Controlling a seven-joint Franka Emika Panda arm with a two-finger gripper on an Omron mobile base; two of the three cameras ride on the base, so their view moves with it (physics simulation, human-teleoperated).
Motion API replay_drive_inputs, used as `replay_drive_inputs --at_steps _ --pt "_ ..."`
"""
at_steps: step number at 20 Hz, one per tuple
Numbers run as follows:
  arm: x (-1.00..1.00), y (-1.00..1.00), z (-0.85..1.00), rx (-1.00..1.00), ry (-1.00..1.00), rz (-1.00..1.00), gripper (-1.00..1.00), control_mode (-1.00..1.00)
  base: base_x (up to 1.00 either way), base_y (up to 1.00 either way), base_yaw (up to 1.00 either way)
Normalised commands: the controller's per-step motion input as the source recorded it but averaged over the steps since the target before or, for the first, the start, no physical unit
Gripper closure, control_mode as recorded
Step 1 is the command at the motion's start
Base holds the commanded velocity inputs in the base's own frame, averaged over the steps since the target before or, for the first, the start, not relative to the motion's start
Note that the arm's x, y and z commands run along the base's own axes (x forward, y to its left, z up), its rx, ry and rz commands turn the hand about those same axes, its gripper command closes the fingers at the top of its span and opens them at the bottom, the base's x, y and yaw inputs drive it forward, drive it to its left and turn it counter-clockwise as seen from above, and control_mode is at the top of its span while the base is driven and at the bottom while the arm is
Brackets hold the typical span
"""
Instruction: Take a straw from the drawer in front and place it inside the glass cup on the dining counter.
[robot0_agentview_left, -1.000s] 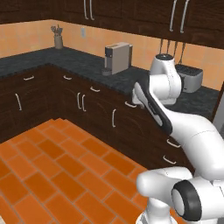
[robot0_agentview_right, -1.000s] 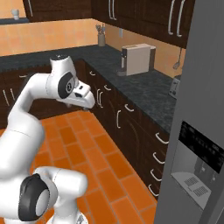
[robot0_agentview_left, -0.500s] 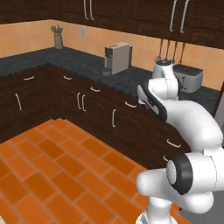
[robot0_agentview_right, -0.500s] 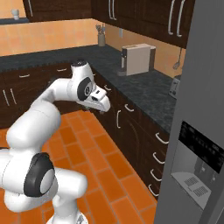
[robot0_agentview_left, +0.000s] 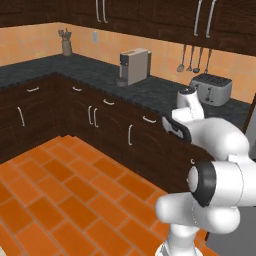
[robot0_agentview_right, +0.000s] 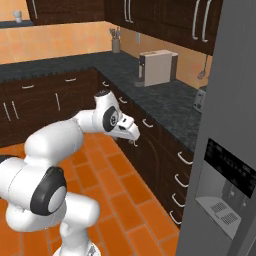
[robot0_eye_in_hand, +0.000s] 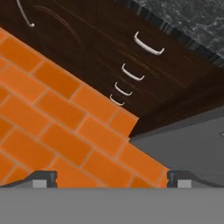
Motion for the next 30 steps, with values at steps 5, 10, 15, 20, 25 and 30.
replay_drive_inputs --at_steps 5,10,15,20,25,30 --pt "0.31 -0.59 -0.64 -0.13 0.04 0.06 -1.00 -1.00 0.00 0.00 0.00" --pt "0.38 -0.46 -0.49 -0.12 0.00 0.19 -1.00 -1.00 0.00 0.00 0.00" --pt "0.46 -0.43 -0.47 -0.15 0.00 0.19 -1.00 -1.00 0.00 0.00 0.00" --pt "0.40 -0.31 -0.37 -0.19 0.00 0.18 -1.00 -1.00 0.00 0.00 0.00" --pt "0.51 -0.35 -0.35 -0.19 0.00 0.16 -1.00 -1.00 0.00 0.00 0.00" --pt "0.42 -0.32 -0.41 -0.15 0.00 0.16 -1.00 -1.00 0.00 0.00 0.00"
